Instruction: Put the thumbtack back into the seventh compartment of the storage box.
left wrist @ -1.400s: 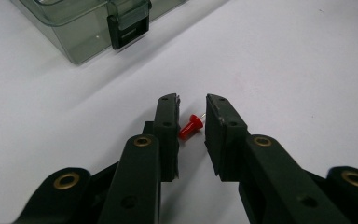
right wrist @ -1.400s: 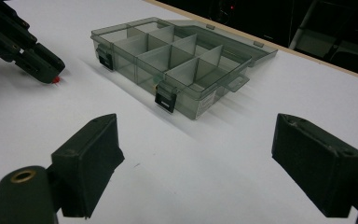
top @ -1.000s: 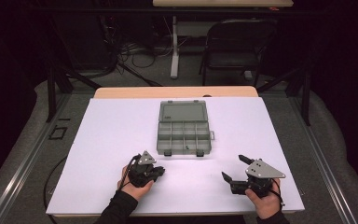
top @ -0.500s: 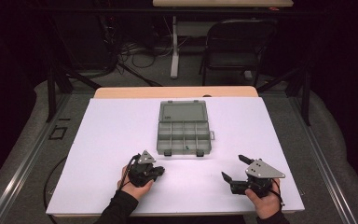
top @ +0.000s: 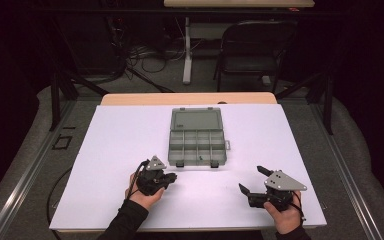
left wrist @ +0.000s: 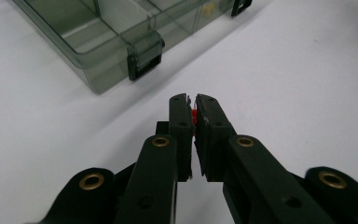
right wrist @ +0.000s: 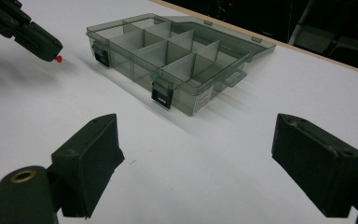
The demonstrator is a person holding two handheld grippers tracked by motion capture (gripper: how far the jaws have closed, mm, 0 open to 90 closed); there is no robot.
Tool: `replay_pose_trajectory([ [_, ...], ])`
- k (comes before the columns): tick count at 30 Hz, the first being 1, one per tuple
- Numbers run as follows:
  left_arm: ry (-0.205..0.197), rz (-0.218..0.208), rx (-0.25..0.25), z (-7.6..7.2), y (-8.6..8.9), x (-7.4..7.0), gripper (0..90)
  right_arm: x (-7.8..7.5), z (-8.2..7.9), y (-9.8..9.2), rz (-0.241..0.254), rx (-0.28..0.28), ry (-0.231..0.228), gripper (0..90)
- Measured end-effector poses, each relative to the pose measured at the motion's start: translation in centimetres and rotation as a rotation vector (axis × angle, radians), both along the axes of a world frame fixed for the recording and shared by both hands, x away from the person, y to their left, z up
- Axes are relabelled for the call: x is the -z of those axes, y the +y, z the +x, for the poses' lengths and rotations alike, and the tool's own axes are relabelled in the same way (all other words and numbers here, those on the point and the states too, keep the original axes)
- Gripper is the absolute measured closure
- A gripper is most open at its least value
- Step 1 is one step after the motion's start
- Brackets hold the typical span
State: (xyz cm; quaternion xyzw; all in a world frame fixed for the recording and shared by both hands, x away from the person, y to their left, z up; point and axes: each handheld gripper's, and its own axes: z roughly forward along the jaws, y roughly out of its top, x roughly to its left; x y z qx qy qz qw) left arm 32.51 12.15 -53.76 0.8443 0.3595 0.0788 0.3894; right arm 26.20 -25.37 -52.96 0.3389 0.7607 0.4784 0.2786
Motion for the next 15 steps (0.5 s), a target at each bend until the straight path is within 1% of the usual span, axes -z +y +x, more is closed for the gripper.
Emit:
replay_pose_trajectory([
  [4,-0.008,-0.019,-0.003,0.5,-0.2,-0.9,85.7,0.0,0.0,0.0,-0.001,0.002,-0.001,14.8],
  [10,-0.020,-0.025,-0.002,1.4,-0.9,-2.3,85.7,0.0,0.0,-0.2,0.003,0.007,0.000,14.8],
  [15,-0.020,-0.034,0.002,2.2,-1.5,-3.5,85.7,0.0,0.0,0.0,-0.001,0.000,0.000,14.8],
])
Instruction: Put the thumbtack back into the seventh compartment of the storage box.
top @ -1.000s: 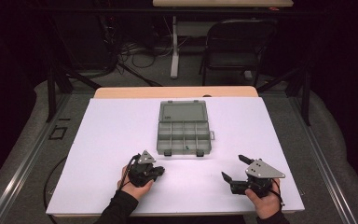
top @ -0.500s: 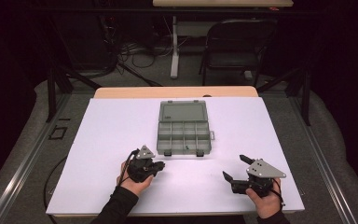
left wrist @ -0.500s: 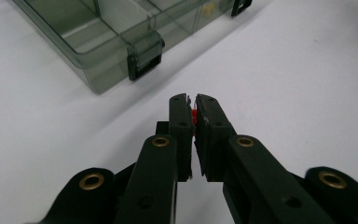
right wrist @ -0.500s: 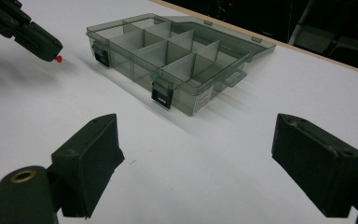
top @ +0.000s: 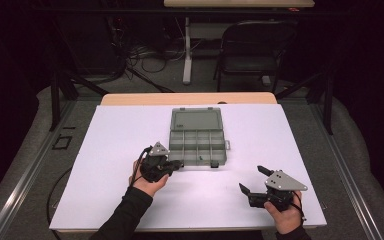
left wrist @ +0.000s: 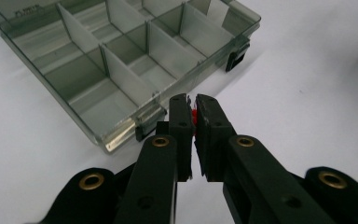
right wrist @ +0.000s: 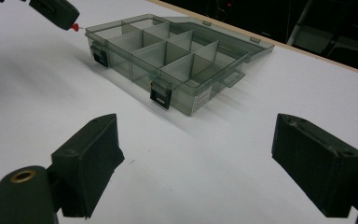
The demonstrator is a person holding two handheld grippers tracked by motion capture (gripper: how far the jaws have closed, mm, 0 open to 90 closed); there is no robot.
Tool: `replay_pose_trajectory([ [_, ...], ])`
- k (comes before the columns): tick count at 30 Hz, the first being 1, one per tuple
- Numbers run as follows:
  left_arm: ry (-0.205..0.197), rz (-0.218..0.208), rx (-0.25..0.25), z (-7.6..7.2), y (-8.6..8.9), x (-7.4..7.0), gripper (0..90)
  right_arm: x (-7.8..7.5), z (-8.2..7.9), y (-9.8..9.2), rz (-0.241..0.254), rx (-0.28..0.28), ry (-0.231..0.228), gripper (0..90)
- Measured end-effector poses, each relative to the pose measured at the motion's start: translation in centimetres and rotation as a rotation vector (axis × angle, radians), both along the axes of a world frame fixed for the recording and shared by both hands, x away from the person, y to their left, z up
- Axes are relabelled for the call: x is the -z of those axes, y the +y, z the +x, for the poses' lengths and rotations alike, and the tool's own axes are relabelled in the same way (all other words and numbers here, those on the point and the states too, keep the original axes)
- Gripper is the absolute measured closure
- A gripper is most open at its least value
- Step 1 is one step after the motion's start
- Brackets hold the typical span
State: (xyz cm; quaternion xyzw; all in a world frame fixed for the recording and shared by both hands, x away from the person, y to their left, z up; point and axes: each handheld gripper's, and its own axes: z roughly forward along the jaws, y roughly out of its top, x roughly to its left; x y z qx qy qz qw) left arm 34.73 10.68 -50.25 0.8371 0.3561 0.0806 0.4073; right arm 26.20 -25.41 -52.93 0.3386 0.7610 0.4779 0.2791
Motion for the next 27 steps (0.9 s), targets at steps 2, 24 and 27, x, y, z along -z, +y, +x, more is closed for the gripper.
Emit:
replay_pose_trajectory([
  [2,-0.002,-0.003,0.002,0.3,-0.3,-0.5,85.7,0.0,0.0,0.1,-0.001,0.000,-0.002,14.8],
  [24,0.008,0.015,0.025,3.7,-3.6,-2.6,85.7,-0.1,-0.1,0.2,-0.003,-0.006,-0.005,14.8],
  [27,0.010,0.020,0.019,4.2,-3.9,-2.6,85.7,-0.1,-0.1,0.2,-0.002,-0.007,-0.003,14.8],
])
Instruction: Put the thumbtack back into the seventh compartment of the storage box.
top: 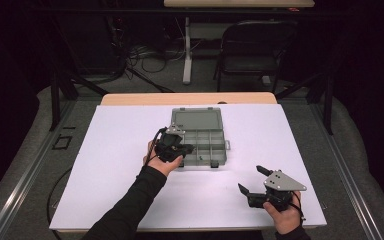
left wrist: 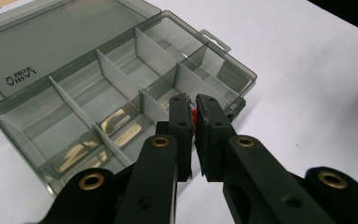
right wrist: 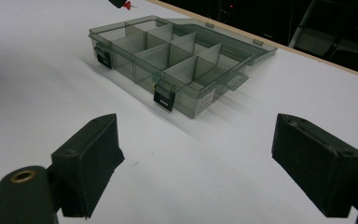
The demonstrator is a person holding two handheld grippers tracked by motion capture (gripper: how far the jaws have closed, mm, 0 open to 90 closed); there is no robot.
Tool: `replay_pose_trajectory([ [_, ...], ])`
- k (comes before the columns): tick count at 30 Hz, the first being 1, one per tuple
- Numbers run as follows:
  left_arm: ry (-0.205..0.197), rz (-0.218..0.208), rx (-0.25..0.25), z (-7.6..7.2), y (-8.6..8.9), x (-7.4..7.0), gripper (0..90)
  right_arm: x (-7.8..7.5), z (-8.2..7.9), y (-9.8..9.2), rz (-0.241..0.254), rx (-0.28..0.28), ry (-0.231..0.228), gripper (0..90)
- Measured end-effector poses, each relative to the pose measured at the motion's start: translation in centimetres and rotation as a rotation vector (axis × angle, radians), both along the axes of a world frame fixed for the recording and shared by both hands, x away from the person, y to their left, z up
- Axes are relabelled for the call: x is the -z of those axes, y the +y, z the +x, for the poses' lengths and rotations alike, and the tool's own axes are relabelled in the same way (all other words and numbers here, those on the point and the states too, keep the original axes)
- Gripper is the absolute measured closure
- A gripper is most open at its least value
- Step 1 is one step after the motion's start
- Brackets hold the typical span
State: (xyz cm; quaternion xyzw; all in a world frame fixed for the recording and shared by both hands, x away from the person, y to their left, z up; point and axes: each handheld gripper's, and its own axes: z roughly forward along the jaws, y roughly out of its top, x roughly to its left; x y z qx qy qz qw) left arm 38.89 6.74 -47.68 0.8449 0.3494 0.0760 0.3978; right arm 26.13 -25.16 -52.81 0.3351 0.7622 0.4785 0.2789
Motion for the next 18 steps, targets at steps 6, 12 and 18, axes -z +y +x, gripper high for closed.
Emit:
replay_pose_trajectory([
  [6,0.009,0.012,-0.003,0.8,-1.2,0.5,85.7,0.0,0.0,0.1,-0.002,-0.002,-0.001,14.8],
  [12,0.020,0.029,-0.002,1.4,-2.3,1.5,85.6,0.1,0.1,0.0,0.003,-0.003,0.002,14.8],
  [18,0.038,0.030,-0.004,2.0,-3.3,2.3,85.6,0.1,0.1,0.1,0.001,-0.008,0.004,14.8],
])
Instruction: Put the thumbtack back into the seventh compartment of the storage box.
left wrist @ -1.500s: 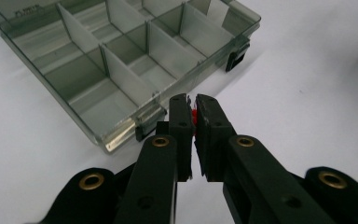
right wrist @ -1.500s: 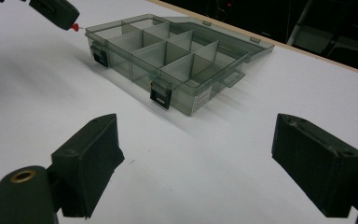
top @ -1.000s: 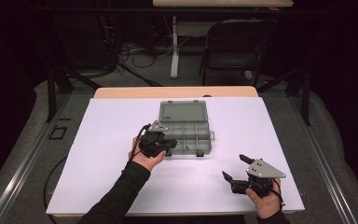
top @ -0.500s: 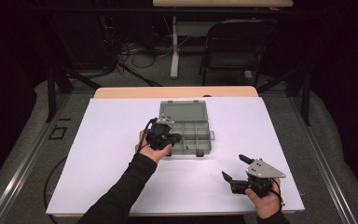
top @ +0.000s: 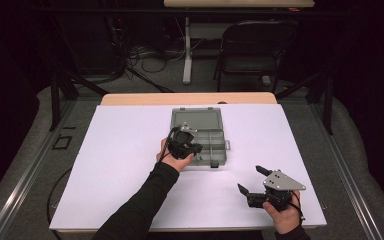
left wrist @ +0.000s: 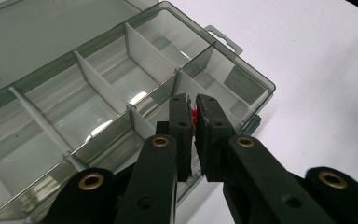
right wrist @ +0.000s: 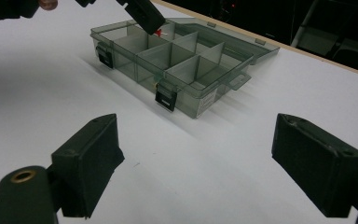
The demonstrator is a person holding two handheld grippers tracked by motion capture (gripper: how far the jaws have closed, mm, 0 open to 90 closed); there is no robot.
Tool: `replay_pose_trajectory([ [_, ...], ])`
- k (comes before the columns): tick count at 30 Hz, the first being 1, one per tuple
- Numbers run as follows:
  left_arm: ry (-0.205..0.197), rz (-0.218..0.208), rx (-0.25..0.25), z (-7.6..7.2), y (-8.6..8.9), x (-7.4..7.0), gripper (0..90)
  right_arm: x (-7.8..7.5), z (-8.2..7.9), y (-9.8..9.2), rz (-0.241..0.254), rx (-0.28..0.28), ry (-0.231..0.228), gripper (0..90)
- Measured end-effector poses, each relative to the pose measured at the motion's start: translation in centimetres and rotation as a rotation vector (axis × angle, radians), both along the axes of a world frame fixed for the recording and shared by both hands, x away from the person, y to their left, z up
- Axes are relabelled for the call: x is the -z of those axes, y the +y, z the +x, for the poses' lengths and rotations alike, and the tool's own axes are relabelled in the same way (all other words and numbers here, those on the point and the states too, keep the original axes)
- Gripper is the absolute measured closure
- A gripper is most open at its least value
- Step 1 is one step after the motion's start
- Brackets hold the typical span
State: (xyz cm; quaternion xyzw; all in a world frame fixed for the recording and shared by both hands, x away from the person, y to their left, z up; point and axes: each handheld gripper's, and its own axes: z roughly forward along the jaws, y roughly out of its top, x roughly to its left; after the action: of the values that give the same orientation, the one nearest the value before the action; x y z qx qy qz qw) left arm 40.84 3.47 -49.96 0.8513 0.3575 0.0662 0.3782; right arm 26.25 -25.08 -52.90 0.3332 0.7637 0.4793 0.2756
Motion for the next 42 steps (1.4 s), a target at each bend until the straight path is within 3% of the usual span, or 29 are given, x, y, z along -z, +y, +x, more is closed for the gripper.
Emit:
replay_pose_trajectory([
  [10,0.020,0.017,-0.002,0.5,-1.1,1.5,85.4,0.0,0.0,-0.1,0.003,0.001,-0.004,14.8],
  [18,0.015,0.015,-0.003,0.6,-1.0,1.6,83.4,0.0,0.0,-0.1,0.003,0.001,-0.004,14.8],
  [27,0.003,-0.012,-0.023,0.4,-0.8,1.5,61.4,-0.1,0.0,-0.1,0.002,0.004,-0.006,14.8],
  [32,-0.015,-0.019,-0.009,0.0,-0.7,1.1,47.0,-0.1,0.0,-0.1,0.002,0.003,-0.006,14.8],
  [42,-0.058,-0.046,-0.012,-1.5,1.0,-0.1,33.7,-0.1,-0.1,-0.1,-0.003,0.005,-0.005,14.8],
])
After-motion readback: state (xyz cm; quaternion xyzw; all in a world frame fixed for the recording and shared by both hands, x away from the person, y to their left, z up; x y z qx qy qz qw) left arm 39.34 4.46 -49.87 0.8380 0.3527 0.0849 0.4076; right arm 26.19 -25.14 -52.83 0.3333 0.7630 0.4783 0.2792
